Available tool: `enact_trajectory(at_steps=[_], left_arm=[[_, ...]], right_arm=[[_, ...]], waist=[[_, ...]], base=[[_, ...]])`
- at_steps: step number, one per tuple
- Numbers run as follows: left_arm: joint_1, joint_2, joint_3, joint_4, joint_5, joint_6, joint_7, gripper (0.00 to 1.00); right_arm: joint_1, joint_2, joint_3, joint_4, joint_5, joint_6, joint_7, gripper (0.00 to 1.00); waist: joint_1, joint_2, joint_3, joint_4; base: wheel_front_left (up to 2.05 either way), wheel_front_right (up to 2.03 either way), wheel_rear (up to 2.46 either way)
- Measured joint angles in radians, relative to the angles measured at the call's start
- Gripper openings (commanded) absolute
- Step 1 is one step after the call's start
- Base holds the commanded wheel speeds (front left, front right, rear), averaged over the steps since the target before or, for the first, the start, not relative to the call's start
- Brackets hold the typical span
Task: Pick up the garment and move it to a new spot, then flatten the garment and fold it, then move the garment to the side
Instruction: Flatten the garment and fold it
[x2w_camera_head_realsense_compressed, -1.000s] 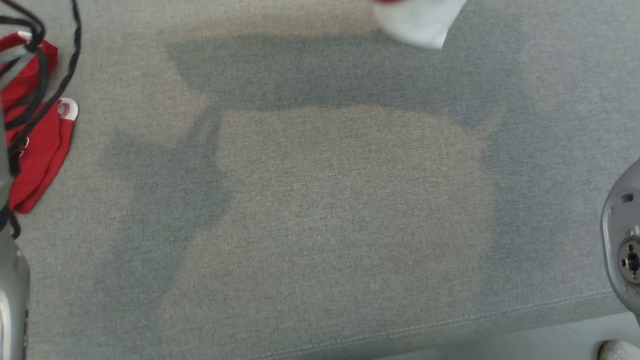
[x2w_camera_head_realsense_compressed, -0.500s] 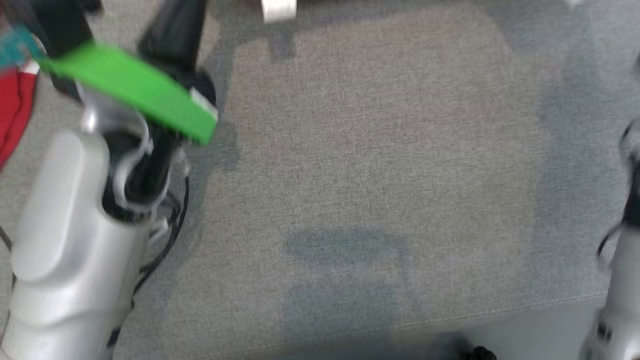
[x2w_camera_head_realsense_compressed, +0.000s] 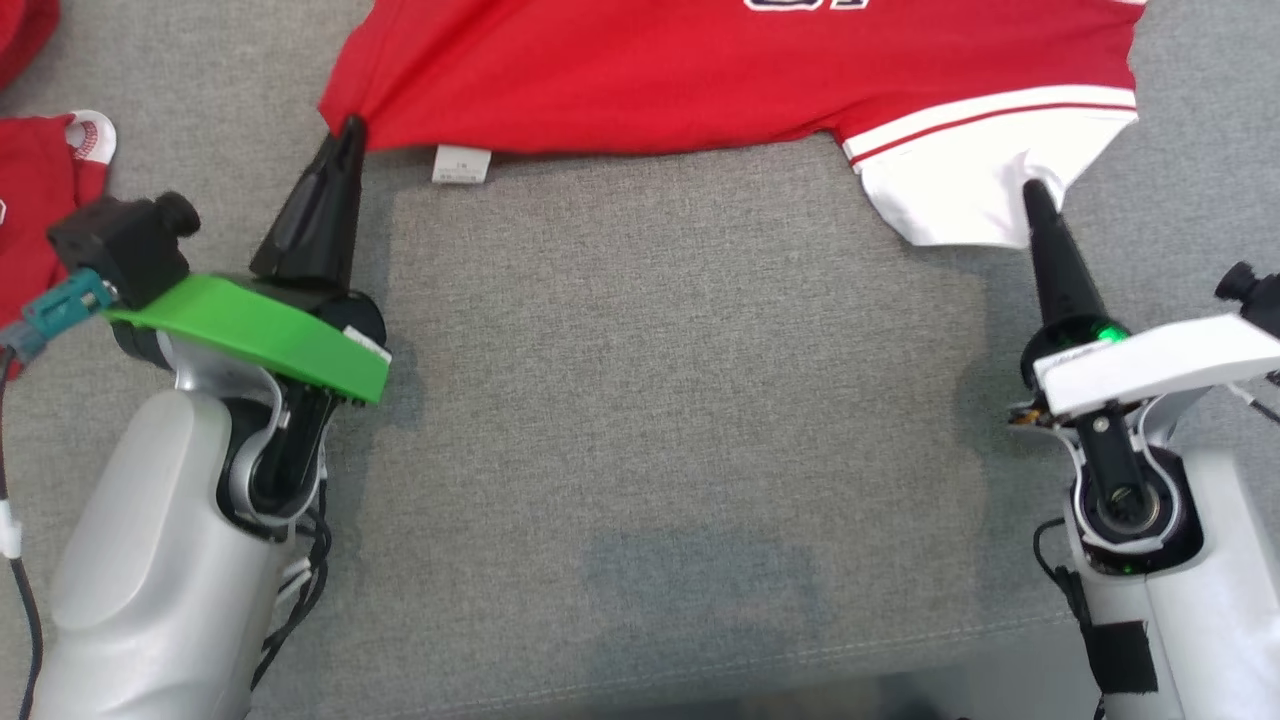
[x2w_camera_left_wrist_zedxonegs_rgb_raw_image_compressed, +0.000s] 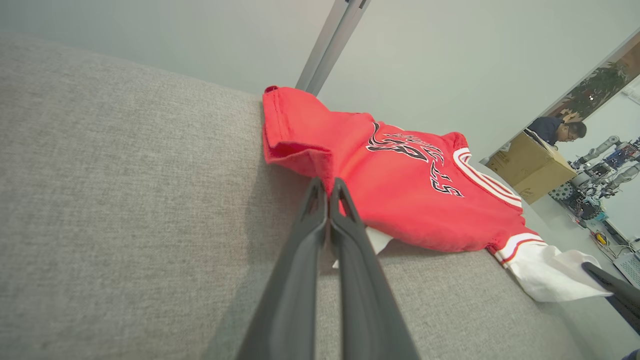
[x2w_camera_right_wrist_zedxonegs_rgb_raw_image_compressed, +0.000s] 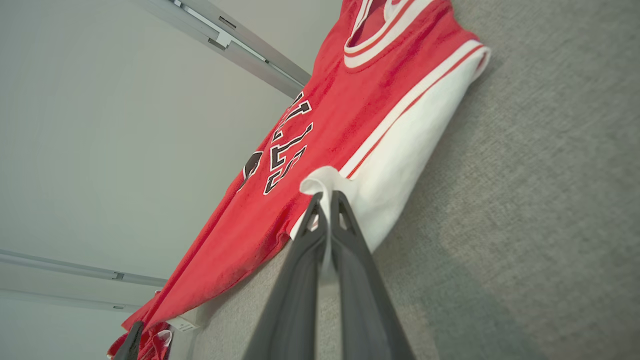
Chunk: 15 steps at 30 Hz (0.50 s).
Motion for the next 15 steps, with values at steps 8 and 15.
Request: enact_trajectory(at_steps=[8, 15], left_arm=[[0.132, 0.036, -0.069, 0.030, 0.001, -0.007, -0.026, 0.00], [0.244, 0.051, -0.080, 0.039, 0.000, -0.008, -0.048, 0.00]], right_arm=[[0.149, -0.004, 0.033, -0.028, -0.076, 0.025, 0.030, 0.00], [0.315, -0.060, 0.030, -0.058, -0.098, 0.004, 0.084, 0.00]], waist=[[0.0000, 0.0000, -0.104, -0.013], [0.0000, 0.0000, -0.191, -0.021]], base=[[0.00, 0.00, 0.00], [0.00, 0.00, 0.00]])
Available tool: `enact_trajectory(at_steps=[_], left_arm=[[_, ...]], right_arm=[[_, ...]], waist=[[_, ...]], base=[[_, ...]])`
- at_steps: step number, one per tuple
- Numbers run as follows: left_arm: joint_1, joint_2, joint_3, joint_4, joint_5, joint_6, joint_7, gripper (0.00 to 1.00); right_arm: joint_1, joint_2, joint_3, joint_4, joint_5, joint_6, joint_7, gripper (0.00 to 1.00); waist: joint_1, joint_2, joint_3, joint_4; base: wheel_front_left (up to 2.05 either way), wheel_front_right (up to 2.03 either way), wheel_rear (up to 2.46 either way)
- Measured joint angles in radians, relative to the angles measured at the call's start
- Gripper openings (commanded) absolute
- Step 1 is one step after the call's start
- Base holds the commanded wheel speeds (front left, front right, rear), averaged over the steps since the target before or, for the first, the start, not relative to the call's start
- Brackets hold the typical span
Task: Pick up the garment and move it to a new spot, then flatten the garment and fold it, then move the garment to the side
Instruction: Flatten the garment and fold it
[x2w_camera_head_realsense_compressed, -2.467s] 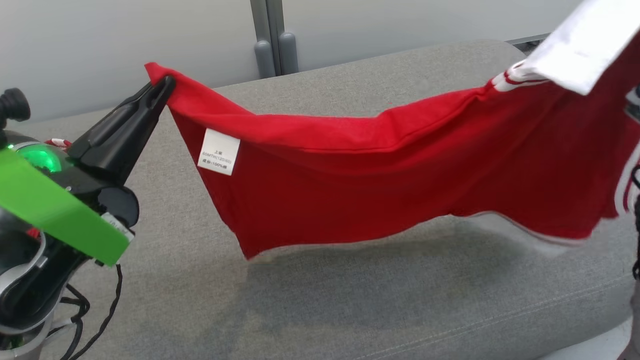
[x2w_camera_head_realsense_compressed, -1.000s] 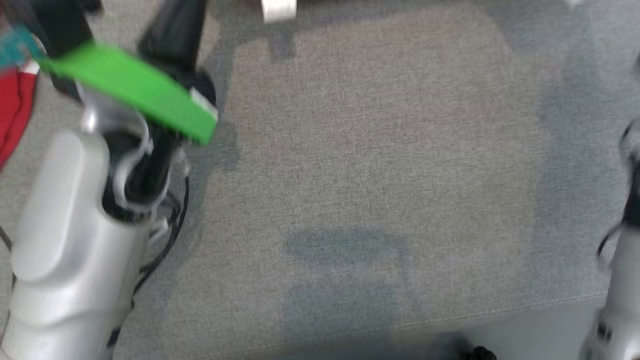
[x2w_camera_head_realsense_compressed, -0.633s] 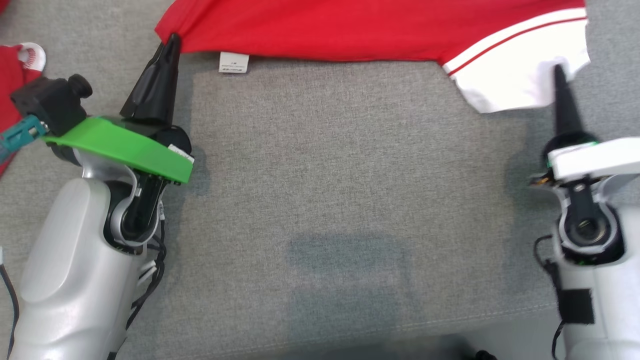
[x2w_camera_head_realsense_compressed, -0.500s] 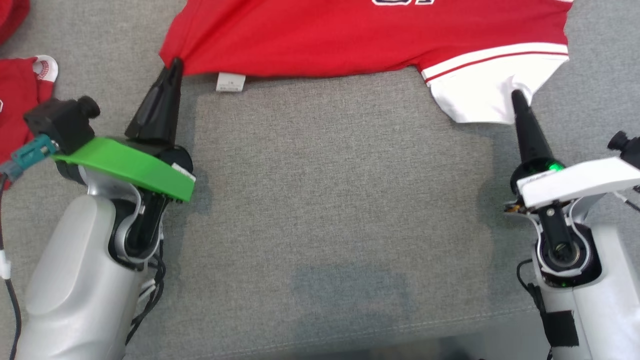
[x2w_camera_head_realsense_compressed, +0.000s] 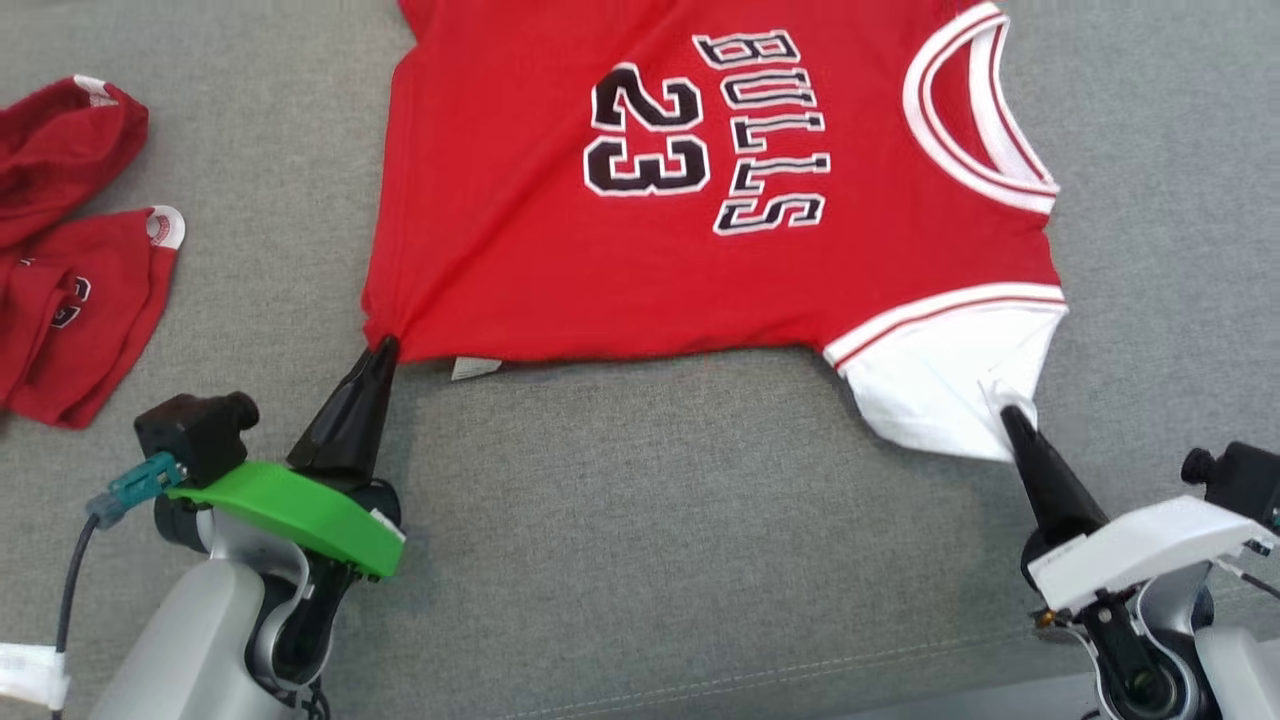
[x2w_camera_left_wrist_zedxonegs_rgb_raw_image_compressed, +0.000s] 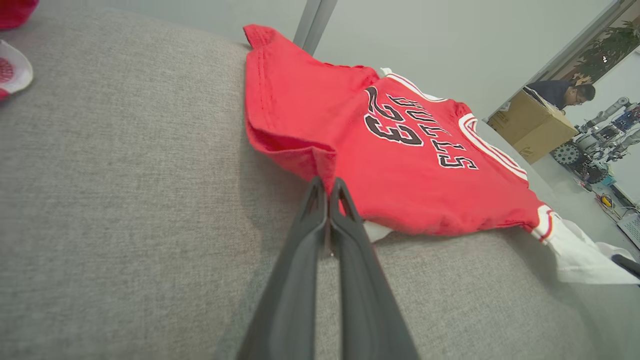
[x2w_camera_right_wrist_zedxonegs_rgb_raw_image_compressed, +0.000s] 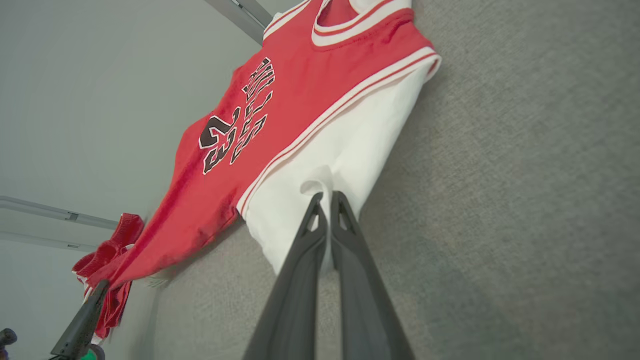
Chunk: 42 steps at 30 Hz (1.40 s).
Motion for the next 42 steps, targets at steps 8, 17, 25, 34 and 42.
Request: enact_trajectory(at_steps=[8, 17, 25, 34, 42], left_arm=[[0.086, 0.051, 0.035, -0.026, 0.000, 0.000, -0.029, 0.00], [0.163, 0.021, 0.015, -0.026, 0.000, 0.000, -0.045, 0.00], [0.220, -0.007, 0.011, -0.024, 0.000, 0.002, -0.056, 0.00], [0.227, -0.017, 0.010, 0.043, 0.013, 0.007, -0.065, 0.00], [0.228, -0.044, 0.014, 0.078, 0.013, 0.015, -0.067, 1.00]], right_arm=[[0.067, -0.025, -0.002, 0.001, -0.029, -0.010, 0.016, 0.00], [0.127, -0.022, 0.018, 0.019, -0.055, -0.022, 0.004, 0.00], [0.129, -0.023, 0.023, 0.030, -0.080, -0.022, -0.017, 0.00], [0.127, -0.059, 0.031, 0.088, -0.165, -0.025, -0.048, 0.00], [0.124, -0.057, 0.062, 0.137, -0.237, -0.034, -0.089, 1.00]], waist=[[0.0000, 0.0000, -0.053, -0.027], [0.0000, 0.0000, -0.066, -0.028], [0.0000, 0.0000, -0.059, -0.034], [0.0000, 0.0000, -0.062, -0.025], [0.0000, 0.0000, -0.091, -0.017]], base=[[0.00, 0.00, 0.00], [0.00, 0.00, 0.00], [0.00, 0.00, 0.00], [0.00, 0.00, 0.00], [0.00, 0.00, 0.00]])
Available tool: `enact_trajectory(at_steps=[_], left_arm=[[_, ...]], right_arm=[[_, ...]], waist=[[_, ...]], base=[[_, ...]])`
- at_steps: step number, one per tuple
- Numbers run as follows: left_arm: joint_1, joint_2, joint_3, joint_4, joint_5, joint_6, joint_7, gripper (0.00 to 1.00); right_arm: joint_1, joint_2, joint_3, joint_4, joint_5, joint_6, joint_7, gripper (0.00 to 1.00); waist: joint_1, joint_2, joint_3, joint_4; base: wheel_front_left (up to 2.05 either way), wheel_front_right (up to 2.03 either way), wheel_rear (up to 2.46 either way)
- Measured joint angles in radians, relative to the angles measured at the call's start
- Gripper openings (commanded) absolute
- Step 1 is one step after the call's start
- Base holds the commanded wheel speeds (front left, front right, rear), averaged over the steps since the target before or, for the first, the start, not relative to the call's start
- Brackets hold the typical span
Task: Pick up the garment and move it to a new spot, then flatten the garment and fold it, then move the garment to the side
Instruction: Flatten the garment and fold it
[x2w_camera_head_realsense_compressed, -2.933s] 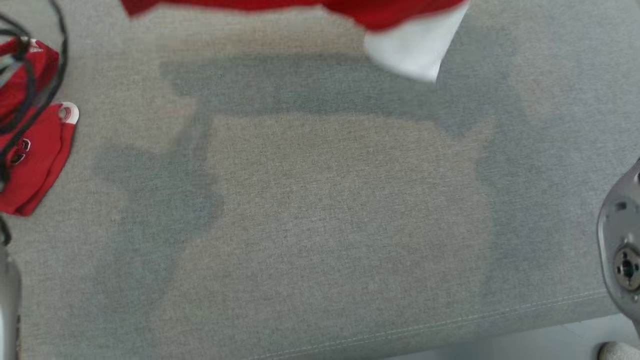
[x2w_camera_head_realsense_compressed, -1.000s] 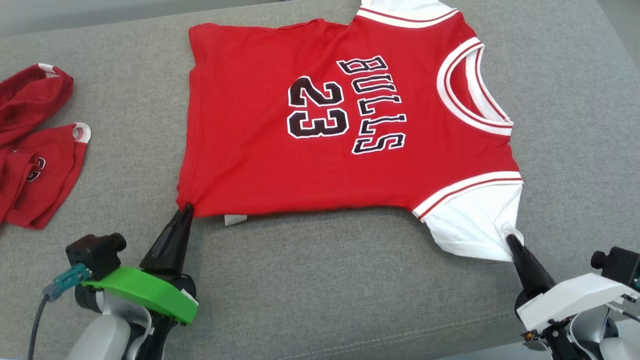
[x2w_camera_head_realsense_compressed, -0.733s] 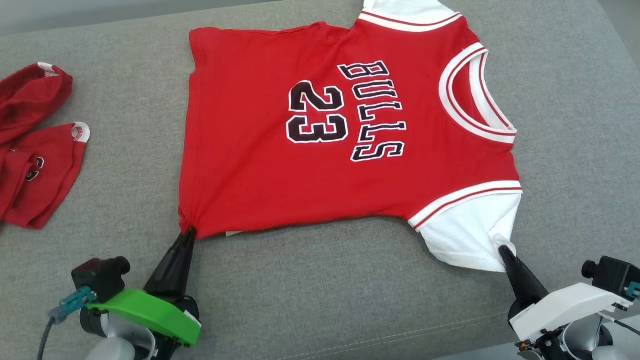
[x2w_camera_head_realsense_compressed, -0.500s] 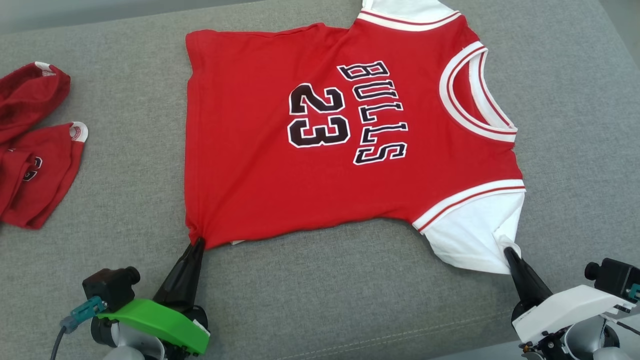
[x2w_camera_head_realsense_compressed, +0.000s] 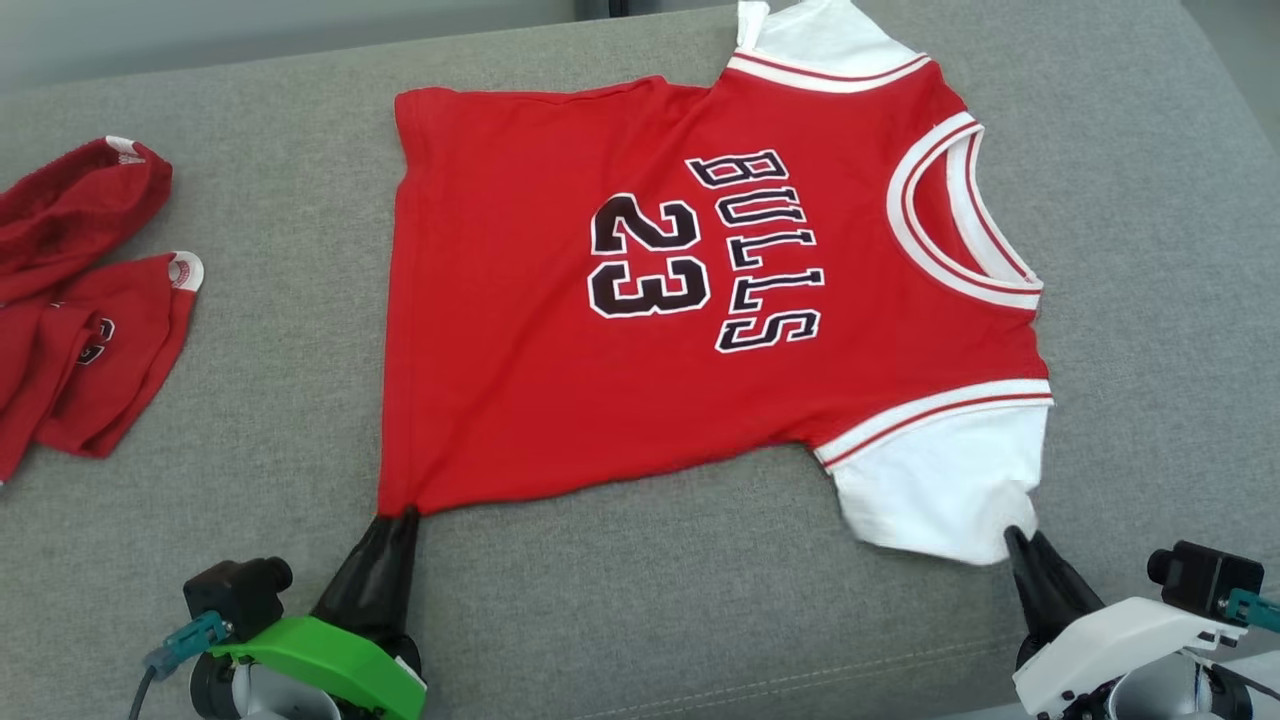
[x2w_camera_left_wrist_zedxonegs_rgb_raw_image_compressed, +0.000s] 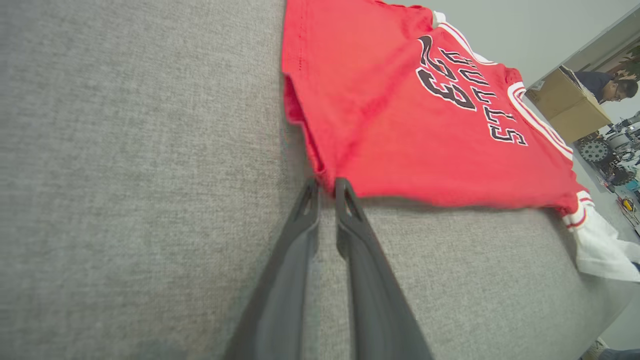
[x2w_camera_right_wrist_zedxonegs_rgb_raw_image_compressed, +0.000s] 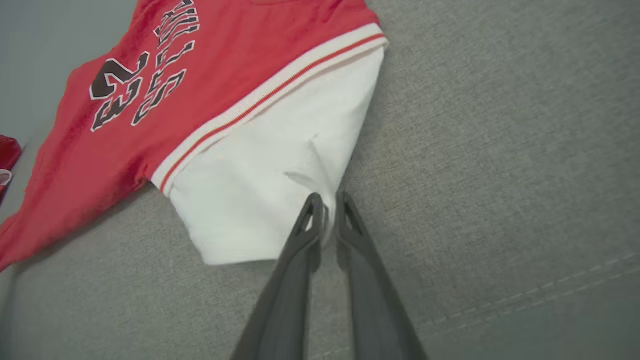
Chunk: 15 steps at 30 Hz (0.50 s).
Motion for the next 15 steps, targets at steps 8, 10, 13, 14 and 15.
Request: enact_trajectory(at_steps=[8, 10, 13, 14, 15], left_arm=[[0.001, -0.018, 0.005, 0.035, -0.001, 0.000, 0.000, 1.00], [0.003, -0.025, 0.009, 0.044, -0.001, 0.005, 0.000, 1.00], [0.007, -0.019, 0.032, 0.051, 0.000, 0.017, -0.008, 1.00], [0.011, -0.016, 0.044, 0.049, 0.005, 0.023, -0.008, 1.00], [0.018, -0.011, 0.057, 0.048, 0.010, 0.025, -0.008, 1.00]], right_arm=[[0.000, 0.016, 0.003, 0.044, -0.004, -0.009, -0.037, 1.00], [0.002, 0.021, -0.001, 0.049, -0.008, -0.011, -0.052, 1.00], [0.003, 0.007, -0.014, 0.051, -0.039, -0.019, -0.085, 1.00], [0.003, -0.009, -0.016, 0.051, -0.059, -0.019, -0.099, 1.00], [0.003, -0.026, -0.018, 0.051, -0.088, -0.026, -0.111, 1.00]], waist=[[0.0000, 0.0000, -0.021, -0.004], [0.0000, 0.0000, -0.028, -0.006], [0.0000, 0.0000, -0.041, -0.009], [0.0000, 0.0000, -0.047, -0.009], [0.0000, 0.0000, -0.052, -0.010]], base=[[0.00, 0.00, 0.00], [0.00, 0.00, 0.00], [0.00, 0.00, 0.00], [0.00, 0.00, 0.00], [0.00, 0.00, 0.00]])
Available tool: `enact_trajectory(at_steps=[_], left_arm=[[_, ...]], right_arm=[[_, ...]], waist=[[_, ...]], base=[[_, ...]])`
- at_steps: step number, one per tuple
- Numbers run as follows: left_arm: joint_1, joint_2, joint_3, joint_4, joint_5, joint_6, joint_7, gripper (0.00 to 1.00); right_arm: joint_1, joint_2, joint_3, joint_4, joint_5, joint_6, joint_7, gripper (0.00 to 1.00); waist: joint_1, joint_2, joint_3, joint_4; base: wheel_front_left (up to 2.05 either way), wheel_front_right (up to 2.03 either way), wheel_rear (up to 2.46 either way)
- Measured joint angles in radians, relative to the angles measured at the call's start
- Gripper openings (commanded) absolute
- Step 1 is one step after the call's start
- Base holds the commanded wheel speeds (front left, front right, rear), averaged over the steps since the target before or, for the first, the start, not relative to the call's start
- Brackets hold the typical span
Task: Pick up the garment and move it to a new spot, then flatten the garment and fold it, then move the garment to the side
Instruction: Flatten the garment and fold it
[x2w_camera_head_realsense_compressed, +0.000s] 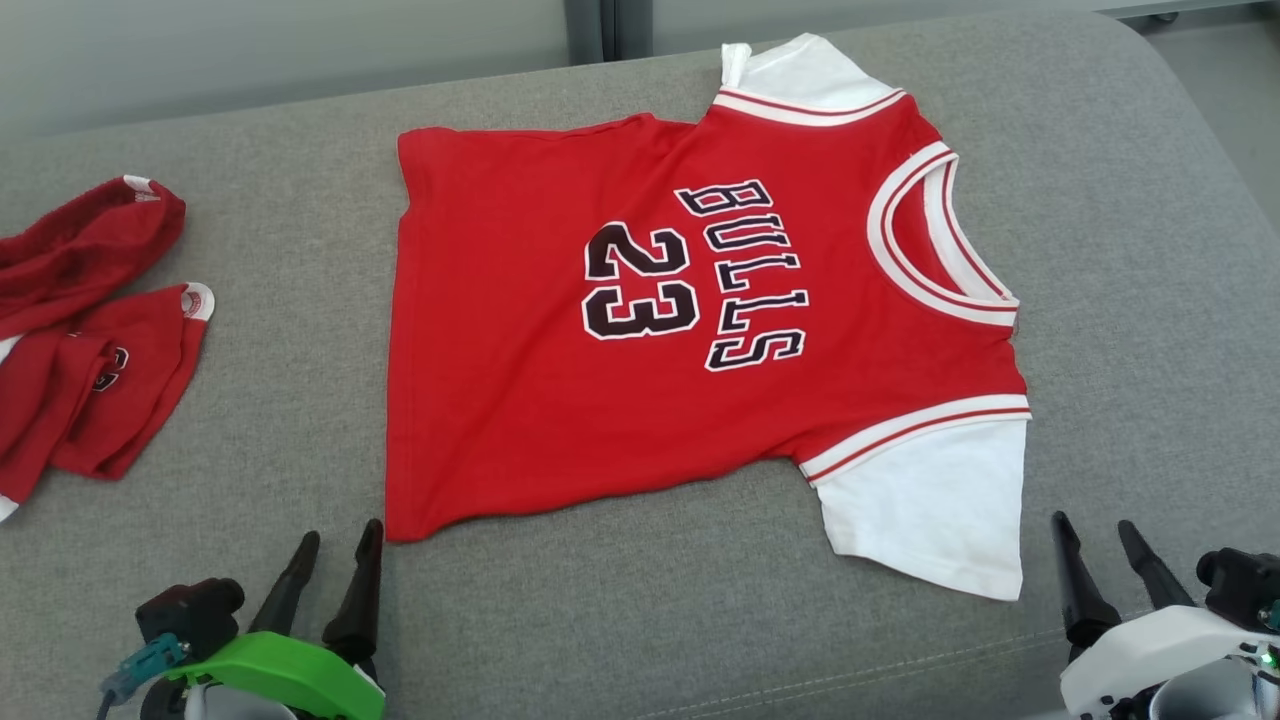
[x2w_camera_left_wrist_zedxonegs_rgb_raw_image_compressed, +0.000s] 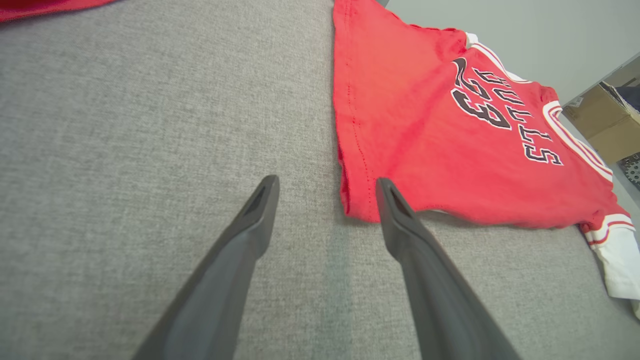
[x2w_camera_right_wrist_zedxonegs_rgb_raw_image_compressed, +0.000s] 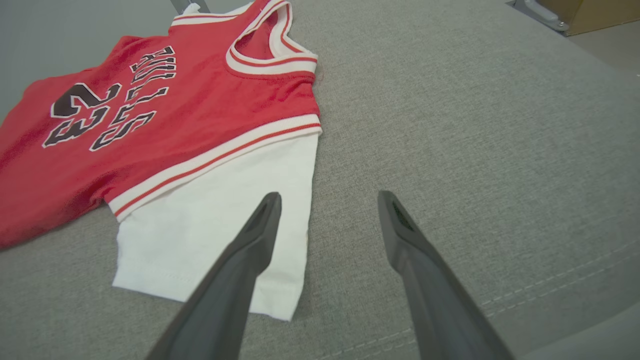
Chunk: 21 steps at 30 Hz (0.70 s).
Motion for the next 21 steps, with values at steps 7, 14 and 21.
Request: enact_trajectory(at_steps=[7, 14, 21], left_arm=[[0.028, 0.030, 0.094, -0.073, 0.058, 0.034, -0.001, 1.00], [0.028, 0.046, 0.132, -0.153, 0.132, 0.034, -0.001, 1.00], [0.047, 0.043, 0.167, -0.186, 0.173, 0.042, -0.001, 1.00]], right_arm=[[0.000, -0.075, -0.004, -0.016, -0.142, -0.012, -0.080, 1.00], [-0.019, -0.107, -0.017, -0.035, -0.252, -0.033, -0.157, 1.00], [-0.082, -0.106, -0.004, -0.041, -0.311, -0.036, -0.166, 1.00]], waist=[[0.0000, 0.0000, -0.041, -0.013], [0.0000, 0.0000, -0.052, -0.017], [0.0000, 0.0000, -0.068, -0.017]], base=[[0.00, 0.00, 0.00], [0.00, 0.00, 0.00], [0.00, 0.00, 0.00]])
